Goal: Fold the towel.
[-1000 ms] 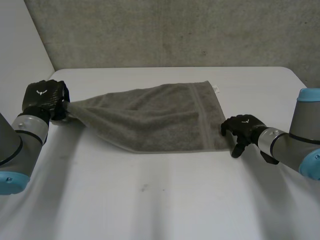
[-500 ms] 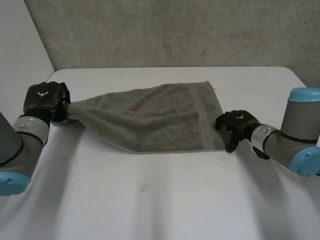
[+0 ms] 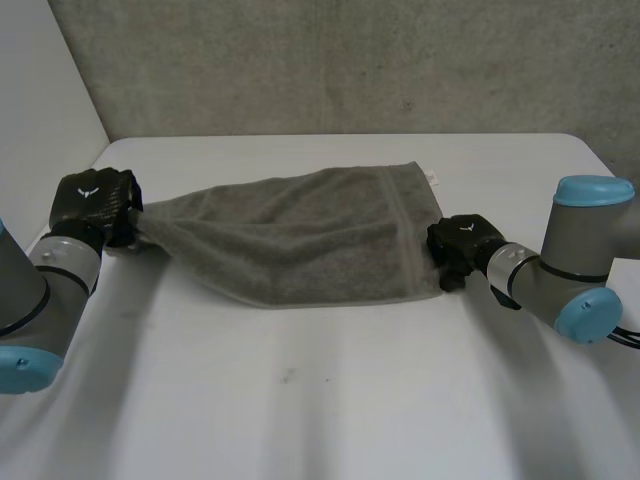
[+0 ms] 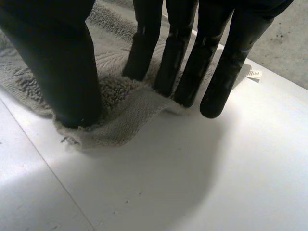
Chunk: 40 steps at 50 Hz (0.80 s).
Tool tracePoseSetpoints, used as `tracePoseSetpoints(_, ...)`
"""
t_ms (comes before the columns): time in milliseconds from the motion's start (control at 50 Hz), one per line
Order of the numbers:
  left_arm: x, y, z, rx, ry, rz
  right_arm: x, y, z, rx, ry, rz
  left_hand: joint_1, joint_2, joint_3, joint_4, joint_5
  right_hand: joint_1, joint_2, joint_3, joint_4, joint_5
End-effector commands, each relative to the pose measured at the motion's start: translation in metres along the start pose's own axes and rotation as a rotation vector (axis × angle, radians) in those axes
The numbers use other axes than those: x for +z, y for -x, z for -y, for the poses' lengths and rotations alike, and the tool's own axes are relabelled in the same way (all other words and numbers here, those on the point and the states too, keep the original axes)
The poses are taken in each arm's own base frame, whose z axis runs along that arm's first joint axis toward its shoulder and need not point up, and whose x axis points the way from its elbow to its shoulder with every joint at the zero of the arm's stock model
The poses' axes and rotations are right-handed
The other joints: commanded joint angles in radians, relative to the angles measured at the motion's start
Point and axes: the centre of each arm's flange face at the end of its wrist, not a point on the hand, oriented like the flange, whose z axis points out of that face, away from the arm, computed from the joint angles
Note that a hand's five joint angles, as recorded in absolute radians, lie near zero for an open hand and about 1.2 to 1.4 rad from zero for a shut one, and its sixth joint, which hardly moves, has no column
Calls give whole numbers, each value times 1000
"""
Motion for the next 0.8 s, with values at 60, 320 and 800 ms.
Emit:
tracePoseSetpoints(60, 0, 0, 0, 0, 0, -1, -6, -6, 19, 21, -45, -24, 198, 177, 180, 179, 181, 450, 437, 436, 435, 607)
tracePoseSetpoints(320, -18, -14, -2, 4, 85, -48, -54, -16, 79, -11, -139, -77, 198, 177, 180, 179, 181, 450, 437, 436, 435, 607)
tracePoseSetpoints(800, -136, -39, 17, 108, 434, -265, -186, -48, 53, -177, 452, 74, 198, 177, 180, 179, 181, 450, 437, 436, 435, 607)
